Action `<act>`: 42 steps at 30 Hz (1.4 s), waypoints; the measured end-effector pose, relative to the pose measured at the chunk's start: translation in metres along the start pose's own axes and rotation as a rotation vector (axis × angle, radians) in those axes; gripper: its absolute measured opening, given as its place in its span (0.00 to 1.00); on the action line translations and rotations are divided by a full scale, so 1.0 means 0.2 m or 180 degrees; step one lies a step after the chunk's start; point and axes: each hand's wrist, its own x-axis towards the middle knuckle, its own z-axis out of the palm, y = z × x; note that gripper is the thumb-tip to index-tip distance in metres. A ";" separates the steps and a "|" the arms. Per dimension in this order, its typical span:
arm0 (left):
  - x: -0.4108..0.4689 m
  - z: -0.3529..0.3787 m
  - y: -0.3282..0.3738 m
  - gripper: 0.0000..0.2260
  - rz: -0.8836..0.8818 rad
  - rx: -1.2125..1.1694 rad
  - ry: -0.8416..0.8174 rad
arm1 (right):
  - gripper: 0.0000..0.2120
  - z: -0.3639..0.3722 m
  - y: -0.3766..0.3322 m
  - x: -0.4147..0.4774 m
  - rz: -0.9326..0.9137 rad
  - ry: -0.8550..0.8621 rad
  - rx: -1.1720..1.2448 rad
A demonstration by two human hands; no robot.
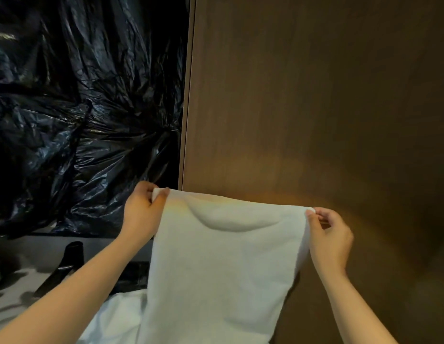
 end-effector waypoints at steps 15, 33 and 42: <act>-0.44 0.01 0.27 0.06 -0.0645 -0.1204 -0.0655 | 0.02 0.00 -0.28 -0.45 0.0334 -0.0796 0.1420; -0.77 -0.09 0.26 0.05 -0.0912 -0.1867 -0.0893 | 0.12 -0.01 -0.35 -0.72 0.0581 -0.2638 0.1815; -0.79 -0.13 0.23 0.04 -0.1238 -0.2188 -0.0991 | 0.14 -0.01 -0.32 -0.71 0.0625 -0.3107 0.1819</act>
